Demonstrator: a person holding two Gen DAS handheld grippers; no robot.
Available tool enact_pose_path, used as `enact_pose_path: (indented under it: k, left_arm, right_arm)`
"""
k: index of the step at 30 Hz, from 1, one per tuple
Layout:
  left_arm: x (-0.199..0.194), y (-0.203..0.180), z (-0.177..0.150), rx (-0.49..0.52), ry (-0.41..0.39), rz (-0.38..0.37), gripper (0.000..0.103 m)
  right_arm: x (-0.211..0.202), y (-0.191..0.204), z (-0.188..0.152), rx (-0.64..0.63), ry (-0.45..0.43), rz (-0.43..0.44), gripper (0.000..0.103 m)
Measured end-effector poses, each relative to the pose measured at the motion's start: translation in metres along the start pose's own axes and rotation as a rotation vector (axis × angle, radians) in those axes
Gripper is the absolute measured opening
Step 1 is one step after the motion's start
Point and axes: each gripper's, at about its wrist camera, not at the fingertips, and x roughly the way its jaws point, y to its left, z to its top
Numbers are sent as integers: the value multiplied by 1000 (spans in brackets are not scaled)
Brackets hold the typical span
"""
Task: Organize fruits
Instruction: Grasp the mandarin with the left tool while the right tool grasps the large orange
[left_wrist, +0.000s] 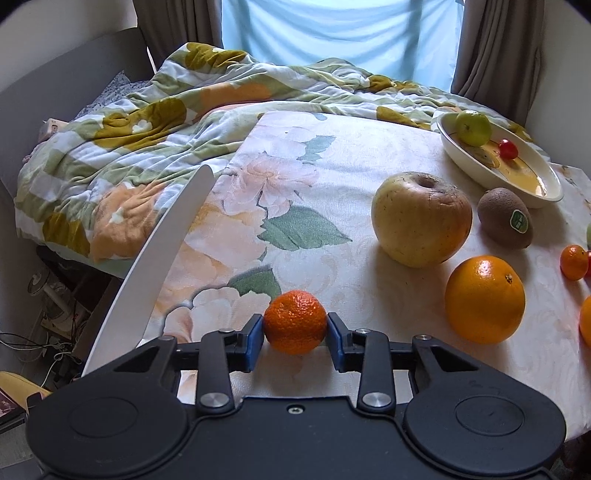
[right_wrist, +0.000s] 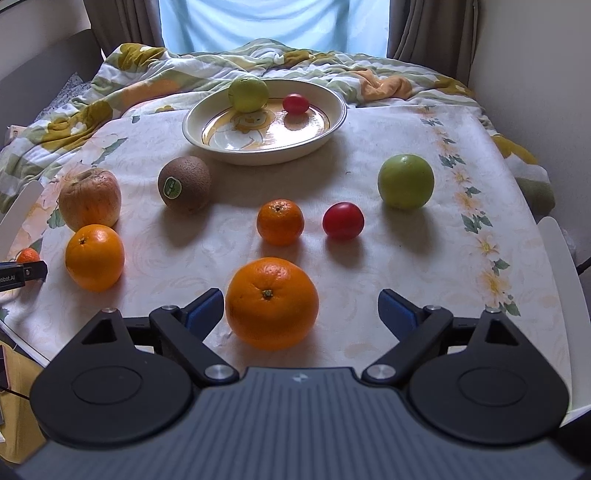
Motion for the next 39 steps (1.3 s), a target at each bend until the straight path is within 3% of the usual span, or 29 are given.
enact_pose_path:
  k: [6,9,14,17,18,30,39]
  left_arm:
    - [-1,-2,-1,-1,-1,-3,40]
    - [-2,-5,-3,-7,-1,-2,40]
    - [-5,-8,-6,-24,-2,0,39]
    - [-8,-10,-7,-32,-6,2,39]
    - [-10,-11,-7,-33,-10,5,39]
    - [-45,-27,-2,-59,-57,20,39]
    - [-87,-64,9,-38,-107,16,39]
  right_arm:
    - [7,3,1,-10,12,8,103]
    - [13,5,2,-27,31,28,95]
    - [19,6,3,-45,42,41,90]
    - [20,6,3,-52,46,66,82]
    - [19,7,4,-56,48,80,75]
    - [2,-2,10,-82,22,103,74]
    - [-29,-28,24,-95,-16,123,74]
